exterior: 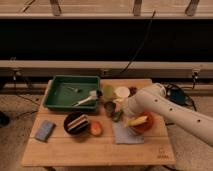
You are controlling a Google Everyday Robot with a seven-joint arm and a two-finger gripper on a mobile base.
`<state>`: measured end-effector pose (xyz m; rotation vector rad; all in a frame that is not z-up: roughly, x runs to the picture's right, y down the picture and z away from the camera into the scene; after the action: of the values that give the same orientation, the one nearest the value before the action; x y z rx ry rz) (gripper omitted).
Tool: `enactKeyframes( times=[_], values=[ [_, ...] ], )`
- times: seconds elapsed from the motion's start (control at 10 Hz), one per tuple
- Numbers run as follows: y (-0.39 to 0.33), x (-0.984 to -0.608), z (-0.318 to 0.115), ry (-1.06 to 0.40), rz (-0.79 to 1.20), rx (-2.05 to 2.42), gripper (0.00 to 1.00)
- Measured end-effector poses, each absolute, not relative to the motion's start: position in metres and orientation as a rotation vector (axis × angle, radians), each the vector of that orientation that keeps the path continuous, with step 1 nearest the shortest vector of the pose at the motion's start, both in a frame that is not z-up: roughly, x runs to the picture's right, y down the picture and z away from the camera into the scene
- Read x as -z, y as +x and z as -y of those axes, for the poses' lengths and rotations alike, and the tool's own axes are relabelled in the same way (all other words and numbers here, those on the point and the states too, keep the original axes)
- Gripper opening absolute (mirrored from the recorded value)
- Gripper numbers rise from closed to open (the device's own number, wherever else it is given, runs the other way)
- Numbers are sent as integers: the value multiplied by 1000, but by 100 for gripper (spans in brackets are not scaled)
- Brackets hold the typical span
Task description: Stack cups into tray
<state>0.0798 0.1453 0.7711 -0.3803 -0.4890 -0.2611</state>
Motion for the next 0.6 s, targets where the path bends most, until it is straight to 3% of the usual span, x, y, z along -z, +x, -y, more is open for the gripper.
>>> enactKeyframes(
  times=[0.6],
  values=[
    [63, -781, -151, -385, 498, 281, 80]
  ],
)
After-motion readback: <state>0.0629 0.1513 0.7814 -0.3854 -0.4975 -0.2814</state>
